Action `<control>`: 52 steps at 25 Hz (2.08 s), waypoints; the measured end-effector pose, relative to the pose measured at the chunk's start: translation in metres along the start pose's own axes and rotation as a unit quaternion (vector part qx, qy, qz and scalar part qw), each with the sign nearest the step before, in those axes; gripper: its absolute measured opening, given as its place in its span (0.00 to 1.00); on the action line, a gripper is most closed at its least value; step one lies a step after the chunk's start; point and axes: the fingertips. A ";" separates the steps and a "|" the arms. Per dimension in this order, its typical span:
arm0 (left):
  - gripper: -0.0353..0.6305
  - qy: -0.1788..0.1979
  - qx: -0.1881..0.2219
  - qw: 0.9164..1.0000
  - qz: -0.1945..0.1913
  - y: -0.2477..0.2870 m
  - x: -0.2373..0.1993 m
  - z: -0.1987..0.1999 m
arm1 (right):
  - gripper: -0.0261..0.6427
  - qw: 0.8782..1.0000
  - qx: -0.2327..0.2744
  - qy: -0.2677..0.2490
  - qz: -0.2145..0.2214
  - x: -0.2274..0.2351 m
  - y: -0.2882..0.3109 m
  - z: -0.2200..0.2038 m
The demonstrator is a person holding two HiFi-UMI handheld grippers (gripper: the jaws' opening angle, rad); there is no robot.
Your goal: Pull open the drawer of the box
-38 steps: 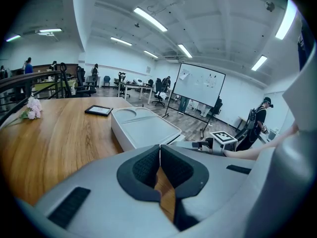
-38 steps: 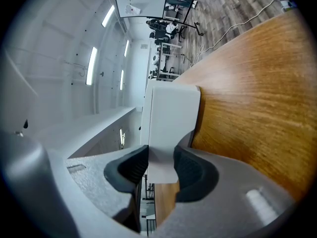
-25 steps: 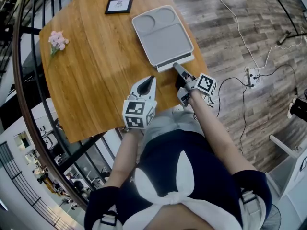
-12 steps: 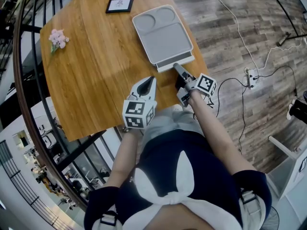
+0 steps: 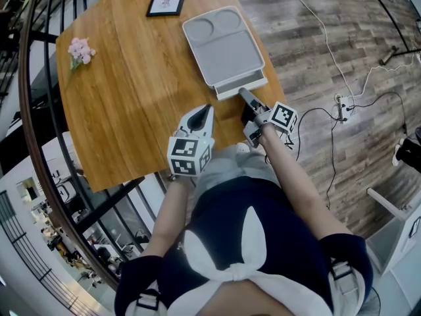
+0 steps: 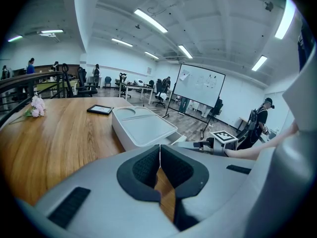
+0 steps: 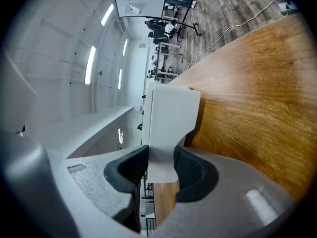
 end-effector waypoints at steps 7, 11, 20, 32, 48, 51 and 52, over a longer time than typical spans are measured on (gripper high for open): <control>0.09 0.001 0.002 1.000 0.001 -0.006 0.001 -0.002 | 0.28 1.000 0.005 0.007 -0.020 0.004 -0.007 -0.005; 0.09 0.002 0.002 1.000 0.002 -0.012 -0.002 -0.002 | 0.28 1.000 0.002 0.000 -0.006 0.000 -0.005 -0.009; 0.09 0.000 0.004 1.000 0.005 -0.017 0.000 -0.008 | 0.28 1.000 0.005 -0.002 -0.006 0.004 -0.011 -0.010; 0.09 -0.002 0.002 1.000 0.008 -0.024 0.004 -0.015 | 0.28 1.000 0.010 0.007 -0.017 0.004 -0.021 -0.015; 0.09 0.005 -0.002 1.000 0.014 -0.031 0.013 -0.024 | 0.28 1.000 0.008 0.009 -0.018 0.006 -0.029 -0.019; 0.09 0.006 -0.001 1.000 0.014 -0.031 0.016 -0.026 | 0.28 1.000 0.006 0.008 -0.017 0.008 -0.032 -0.019; 0.09 0.006 -0.001 1.000 0.014 -0.031 0.017 -0.026 | 0.28 1.000 0.005 0.007 -0.014 0.009 -0.032 -0.019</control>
Point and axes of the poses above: the fingertips, and each gripper's own axes: y forward along the fingers, x to its right, z out of its top, and after that the axes turned 5 degrees about y, right-handed
